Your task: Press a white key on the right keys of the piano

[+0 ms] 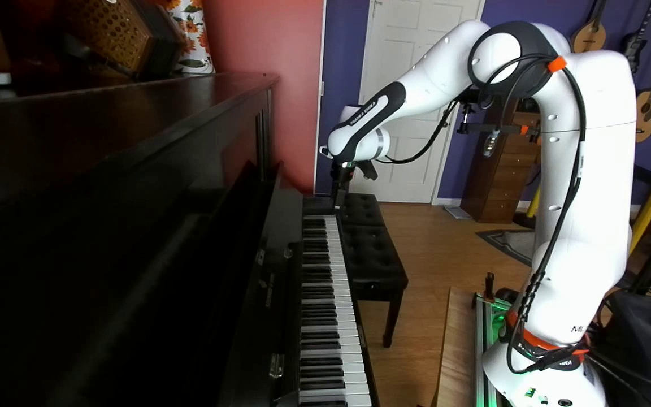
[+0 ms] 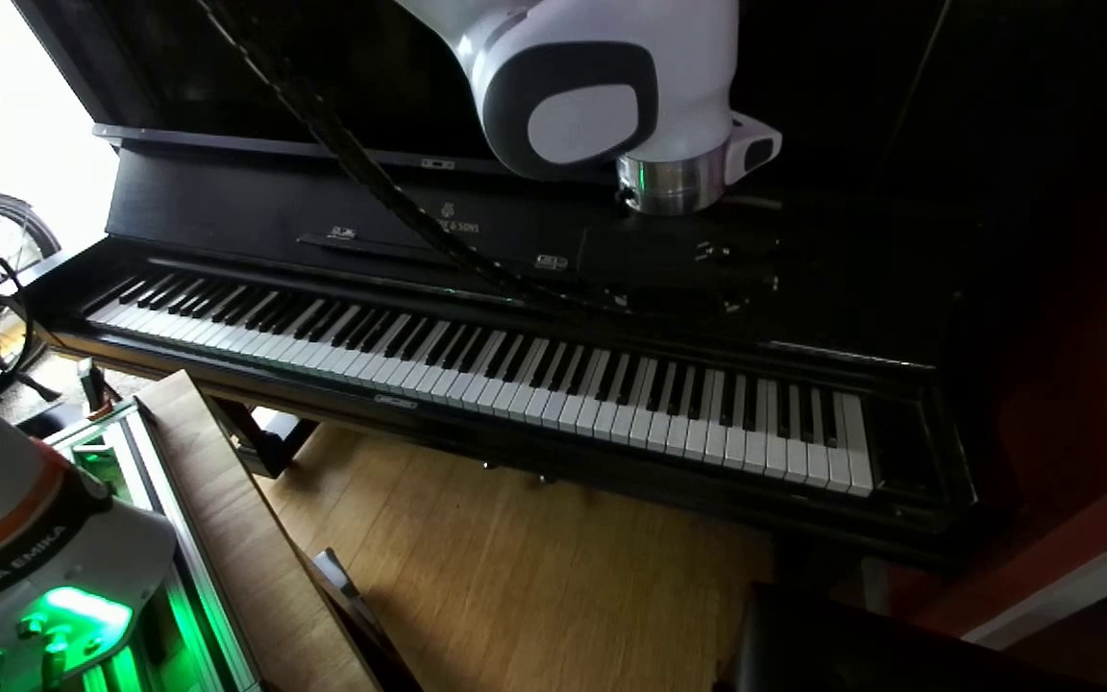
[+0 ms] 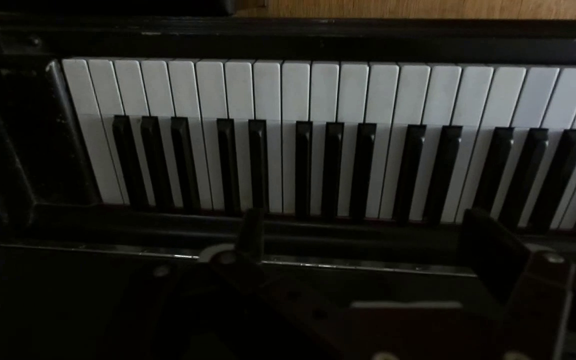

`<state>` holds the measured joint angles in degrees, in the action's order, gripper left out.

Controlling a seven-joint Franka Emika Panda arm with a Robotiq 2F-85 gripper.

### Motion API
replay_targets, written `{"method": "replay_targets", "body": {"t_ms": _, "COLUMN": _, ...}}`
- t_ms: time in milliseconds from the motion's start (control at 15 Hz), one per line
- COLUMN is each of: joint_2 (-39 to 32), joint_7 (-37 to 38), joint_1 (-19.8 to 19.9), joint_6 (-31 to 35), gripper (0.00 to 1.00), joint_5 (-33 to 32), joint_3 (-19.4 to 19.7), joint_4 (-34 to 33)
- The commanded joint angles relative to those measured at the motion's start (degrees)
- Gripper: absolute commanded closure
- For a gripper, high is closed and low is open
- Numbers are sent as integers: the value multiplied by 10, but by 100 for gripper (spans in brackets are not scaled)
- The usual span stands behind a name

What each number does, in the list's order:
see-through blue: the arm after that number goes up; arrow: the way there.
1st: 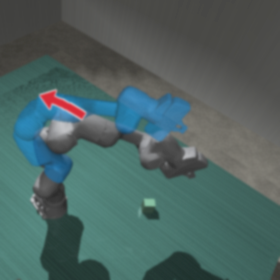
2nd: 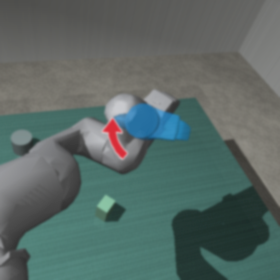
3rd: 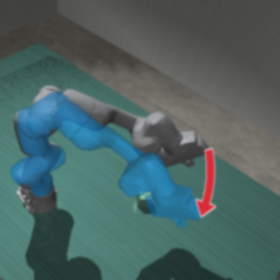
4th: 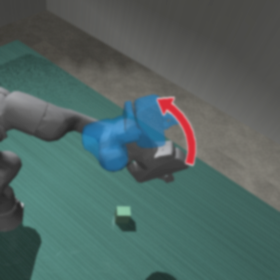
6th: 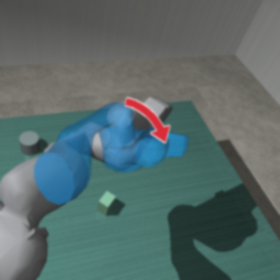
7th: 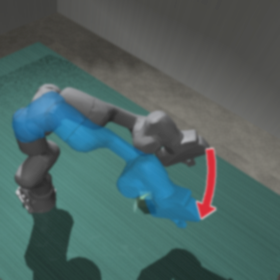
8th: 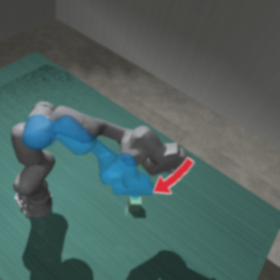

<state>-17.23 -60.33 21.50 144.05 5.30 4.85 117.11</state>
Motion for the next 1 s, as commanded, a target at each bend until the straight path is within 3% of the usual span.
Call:
{"method": "replay_targets", "body": {"t_ms": 0, "joint_2": 68, "joint_7": 51, "joint_1": -25, "joint_6": -27, "gripper": 0, "joint_5": -32, "joint_3": 25, "joint_4": 45}}
{"method": "replay_targets", "body": {"t_ms": 733, "joint_2": 211, "joint_7": 198, "joint_1": -55, "joint_6": -121, "gripper": 0, "joint_5": -107, "joint_3": 59, "joint_4": 87}}
{"method": "replay_targets", "body": {"t_ms": 800, "joint_2": 181, "joint_7": 164, "joint_1": -58, "joint_6": -112, "gripper": 0, "joint_5": -76, "joint_3": 61, "joint_4": 62}}
{"method": "replay_targets", "body": {"t_ms": 933, "joint_2": 196, "joint_7": 181, "joint_1": -60, "joint_6": -117, "gripper": 0, "joint_5": -91, "joint_3": 64, "joint_4": 67}}
